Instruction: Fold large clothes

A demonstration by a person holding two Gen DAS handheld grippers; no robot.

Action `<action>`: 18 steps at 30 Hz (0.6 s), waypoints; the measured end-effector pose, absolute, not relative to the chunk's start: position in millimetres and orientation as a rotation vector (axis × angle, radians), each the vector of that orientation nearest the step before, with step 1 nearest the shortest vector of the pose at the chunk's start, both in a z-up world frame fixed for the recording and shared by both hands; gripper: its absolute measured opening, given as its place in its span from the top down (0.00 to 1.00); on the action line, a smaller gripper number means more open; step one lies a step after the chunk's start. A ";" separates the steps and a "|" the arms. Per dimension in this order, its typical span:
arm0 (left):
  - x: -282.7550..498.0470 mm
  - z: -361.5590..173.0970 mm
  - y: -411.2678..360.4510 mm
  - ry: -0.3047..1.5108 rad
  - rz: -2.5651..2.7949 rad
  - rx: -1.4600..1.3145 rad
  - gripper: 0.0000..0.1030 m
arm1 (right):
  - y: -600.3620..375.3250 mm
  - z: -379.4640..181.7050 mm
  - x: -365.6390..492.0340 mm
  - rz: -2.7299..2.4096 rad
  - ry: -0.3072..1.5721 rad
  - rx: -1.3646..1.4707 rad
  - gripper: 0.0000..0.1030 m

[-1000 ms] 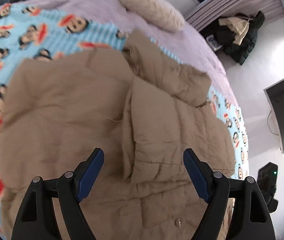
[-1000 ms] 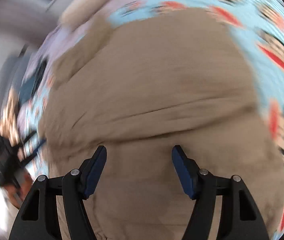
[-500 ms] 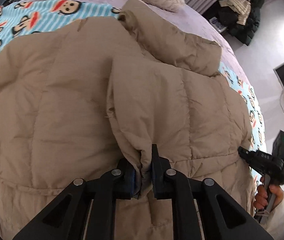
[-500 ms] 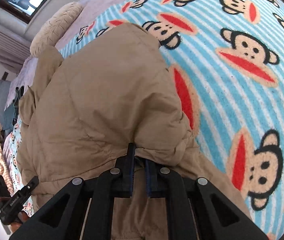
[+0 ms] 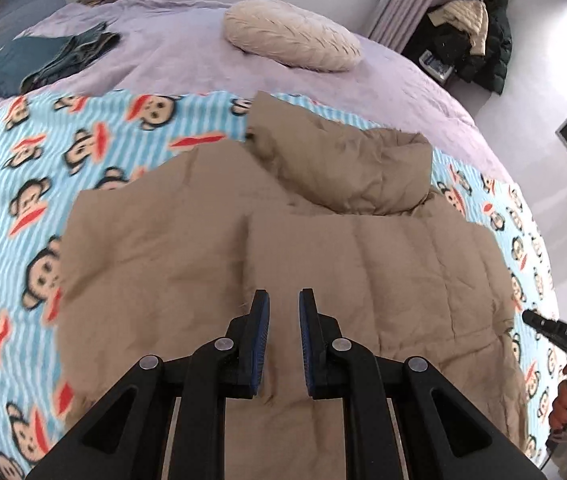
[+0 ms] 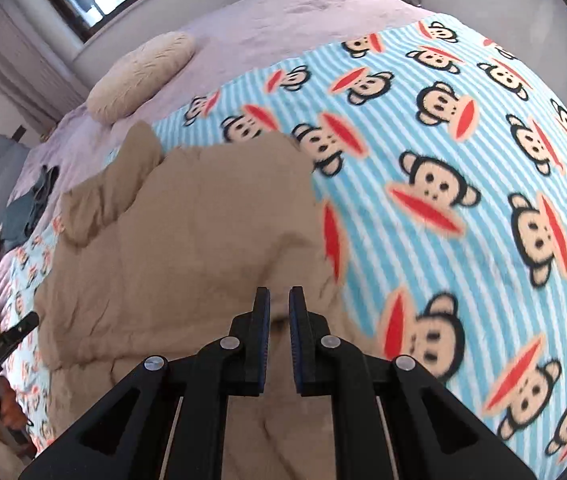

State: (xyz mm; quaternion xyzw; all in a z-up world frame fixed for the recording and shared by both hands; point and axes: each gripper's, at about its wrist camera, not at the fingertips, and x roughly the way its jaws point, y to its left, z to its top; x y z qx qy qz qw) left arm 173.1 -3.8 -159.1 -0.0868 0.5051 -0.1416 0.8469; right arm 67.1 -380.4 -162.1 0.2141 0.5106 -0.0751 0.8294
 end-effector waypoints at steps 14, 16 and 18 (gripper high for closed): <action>182.8 -200.5 -34.9 1.134 -0.191 -0.031 0.85 | -380.7 -199.9 84.5 -0.173 1.176 0.473 0.90; 179.1 -194.0 -33.4 1.133 -0.181 -0.022 0.85 | -380.9 -194.4 81.0 -0.169 1.181 0.477 0.90; 171.6 -186.7 -33.9 1.132 -0.179 -0.013 0.85 | -382.4 -188.1 73.1 -0.171 1.187 0.497 0.89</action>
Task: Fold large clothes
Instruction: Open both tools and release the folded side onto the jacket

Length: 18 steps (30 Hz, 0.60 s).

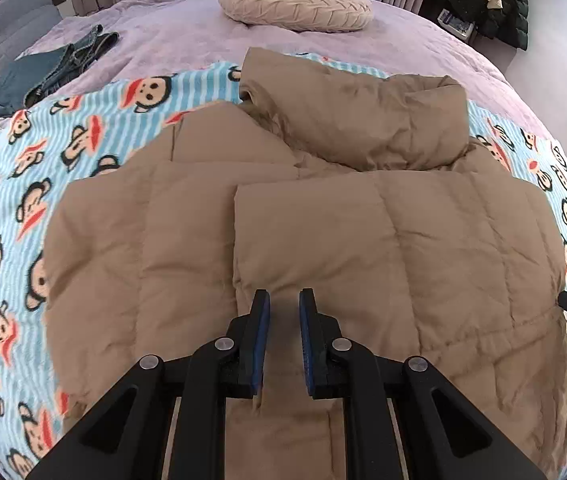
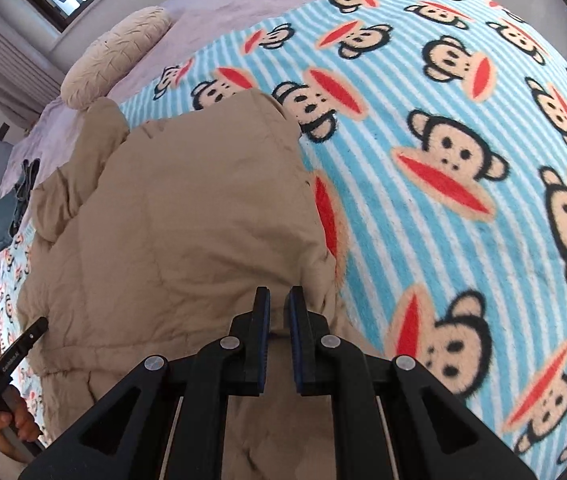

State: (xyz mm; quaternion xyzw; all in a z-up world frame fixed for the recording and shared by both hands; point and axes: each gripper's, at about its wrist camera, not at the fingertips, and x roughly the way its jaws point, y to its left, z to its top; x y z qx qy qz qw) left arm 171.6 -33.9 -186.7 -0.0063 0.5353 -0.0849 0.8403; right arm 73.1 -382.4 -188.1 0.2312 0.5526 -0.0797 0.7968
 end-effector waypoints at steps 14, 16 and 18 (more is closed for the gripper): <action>102.0 -166.8 -32.1 1.140 -0.125 0.019 0.19 | -372.0 -181.6 7.4 -0.119 1.276 0.510 0.75; 96.7 -167.4 -34.7 1.154 -0.123 0.021 0.19 | -371.8 -181.9 2.5 -0.109 1.284 0.514 0.75; 91.5 -166.9 -38.7 1.161 -0.110 0.032 0.19 | -372.0 -181.1 -1.0 -0.099 1.289 0.515 0.75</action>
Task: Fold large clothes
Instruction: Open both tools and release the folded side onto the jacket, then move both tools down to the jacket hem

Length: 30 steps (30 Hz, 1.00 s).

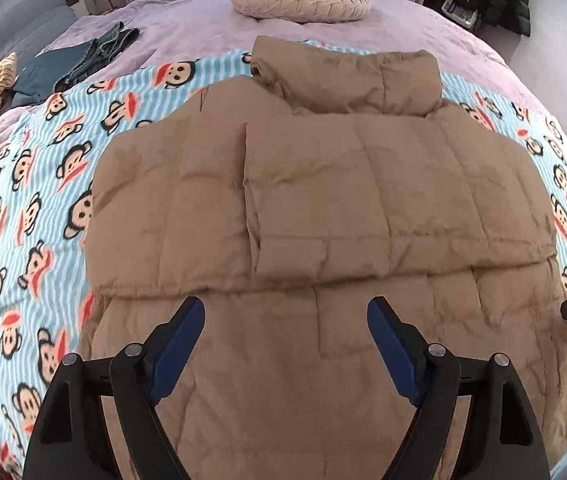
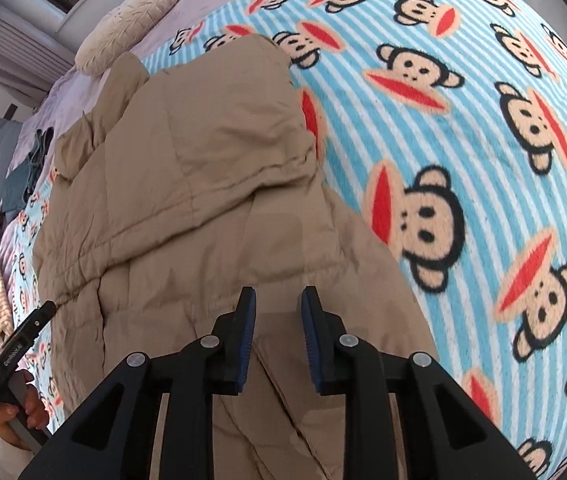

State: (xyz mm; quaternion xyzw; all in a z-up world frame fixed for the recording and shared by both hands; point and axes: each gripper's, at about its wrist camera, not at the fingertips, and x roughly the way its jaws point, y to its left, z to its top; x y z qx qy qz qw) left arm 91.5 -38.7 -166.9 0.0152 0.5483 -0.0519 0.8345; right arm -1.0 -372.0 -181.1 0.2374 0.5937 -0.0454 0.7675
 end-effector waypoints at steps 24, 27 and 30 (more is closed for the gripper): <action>-4.6 -123.0 -68.8 1.228 -0.010 0.042 0.16 | -371.9 -148.9 -63.7 0.026 1.345 0.529 0.30; -18.5 -124.9 -57.9 1.251 -0.006 0.037 0.16 | -362.7 -144.3 -75.2 0.030 1.334 0.548 0.11; -31.4 -129.0 -45.7 1.270 -0.009 0.036 0.16 | -349.9 -140.5 -88.6 0.028 1.323 0.567 0.10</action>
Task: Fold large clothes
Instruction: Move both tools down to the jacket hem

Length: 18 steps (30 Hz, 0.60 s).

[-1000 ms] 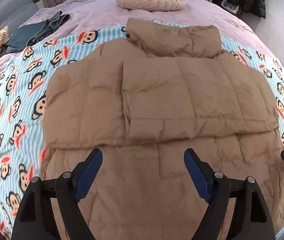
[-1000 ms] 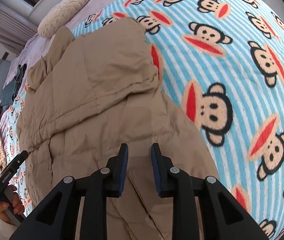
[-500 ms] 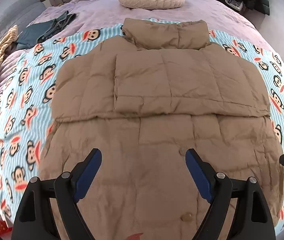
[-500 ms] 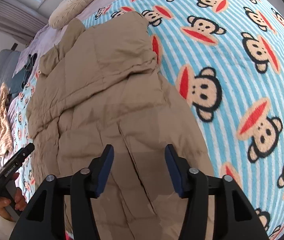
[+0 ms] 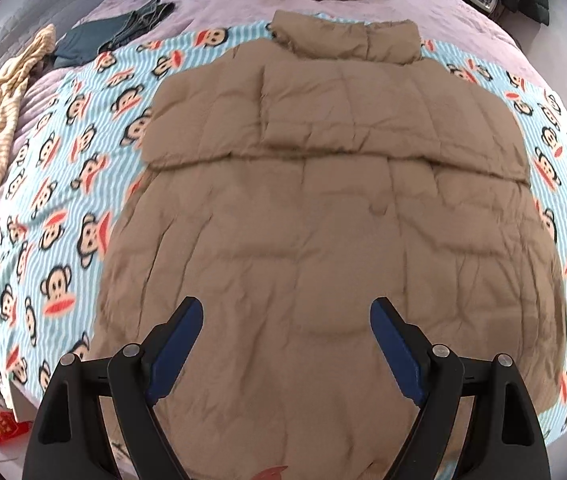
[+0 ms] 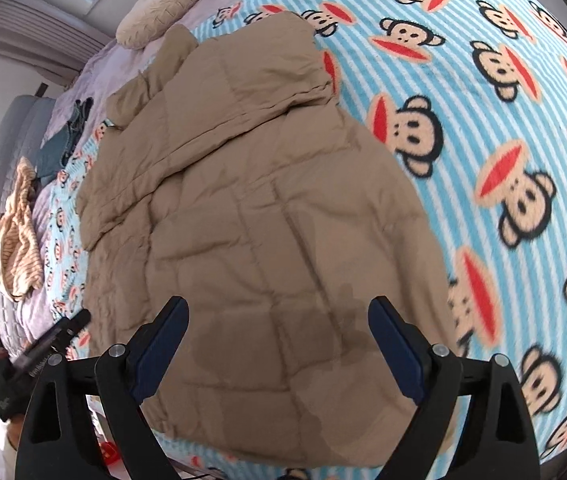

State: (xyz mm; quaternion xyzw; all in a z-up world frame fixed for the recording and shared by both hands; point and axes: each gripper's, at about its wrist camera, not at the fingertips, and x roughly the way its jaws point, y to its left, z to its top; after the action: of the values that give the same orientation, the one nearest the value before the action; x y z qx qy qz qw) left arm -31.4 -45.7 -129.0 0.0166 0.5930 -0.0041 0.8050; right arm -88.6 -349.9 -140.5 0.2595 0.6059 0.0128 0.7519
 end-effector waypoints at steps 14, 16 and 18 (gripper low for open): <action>-96.6 -143.0 20.3 1.338 -0.043 0.075 0.16 | -292.8 -155.5 -166.8 -0.067 1.358 0.714 0.00; -103.1 -144.1 28.9 1.345 -0.038 0.077 0.16 | -289.4 -157.6 -176.3 -0.088 1.357 0.718 0.00; -107.7 -145.7 35.6 1.351 -0.036 0.074 0.16 | -289.2 -158.4 -182.1 -0.105 1.357 0.726 0.00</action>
State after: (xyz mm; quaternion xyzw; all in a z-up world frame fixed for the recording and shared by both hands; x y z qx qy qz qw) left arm -107.7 35.6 -145.7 0.0342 0.6249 -0.0167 0.7798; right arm -182.1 -289.2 -158.4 0.3281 0.6133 -0.0473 0.7169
